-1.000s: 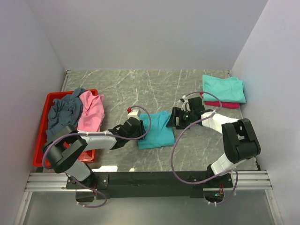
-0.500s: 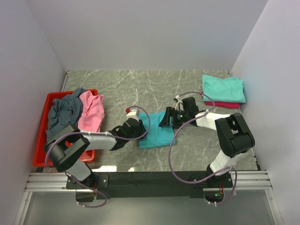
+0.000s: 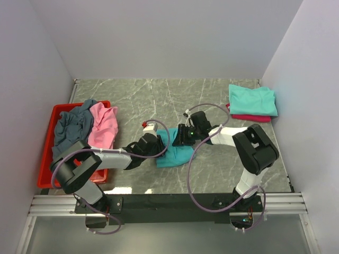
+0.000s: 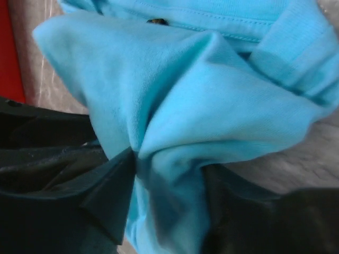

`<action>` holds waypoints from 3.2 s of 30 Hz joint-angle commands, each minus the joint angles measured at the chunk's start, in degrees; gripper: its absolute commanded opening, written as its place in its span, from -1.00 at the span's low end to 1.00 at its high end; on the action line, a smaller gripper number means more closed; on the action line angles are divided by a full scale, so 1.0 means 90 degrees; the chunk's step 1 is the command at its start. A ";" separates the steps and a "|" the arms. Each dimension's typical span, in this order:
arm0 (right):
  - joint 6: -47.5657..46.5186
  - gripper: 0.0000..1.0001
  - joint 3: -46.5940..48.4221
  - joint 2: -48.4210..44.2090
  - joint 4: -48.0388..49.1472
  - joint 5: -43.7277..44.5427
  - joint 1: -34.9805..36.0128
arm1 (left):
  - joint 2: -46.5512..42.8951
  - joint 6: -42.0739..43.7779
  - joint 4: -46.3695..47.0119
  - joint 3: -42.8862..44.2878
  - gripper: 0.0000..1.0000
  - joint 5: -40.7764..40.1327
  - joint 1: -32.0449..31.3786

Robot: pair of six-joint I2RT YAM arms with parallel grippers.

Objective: Fold and stack the t-shirts
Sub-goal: Neatly place the folded tshirt to the corner

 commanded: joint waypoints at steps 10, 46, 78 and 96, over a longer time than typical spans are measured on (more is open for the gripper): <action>-0.0435 -1.00 0.0083 0.0403 -0.1216 0.1278 0.0178 | -0.0241 0.0134 -0.0713 0.0186 -0.22 -0.0046 0.0017; -0.2956 -1.00 0.7347 0.1652 -0.5250 0.1738 -0.4129 | -0.0340 0.0300 -0.0900 -0.0400 -0.21 0.0256 0.0691; -0.2859 -0.92 0.6491 0.2287 -0.3406 0.3464 -0.4989 | -0.0496 0.0114 -0.1349 -0.0292 -0.22 0.0256 0.0691; -0.2878 0.78 0.5115 0.1477 -0.1911 0.5369 -0.4843 | -0.0730 0.0134 -0.1525 -0.0273 -0.22 0.0168 0.0691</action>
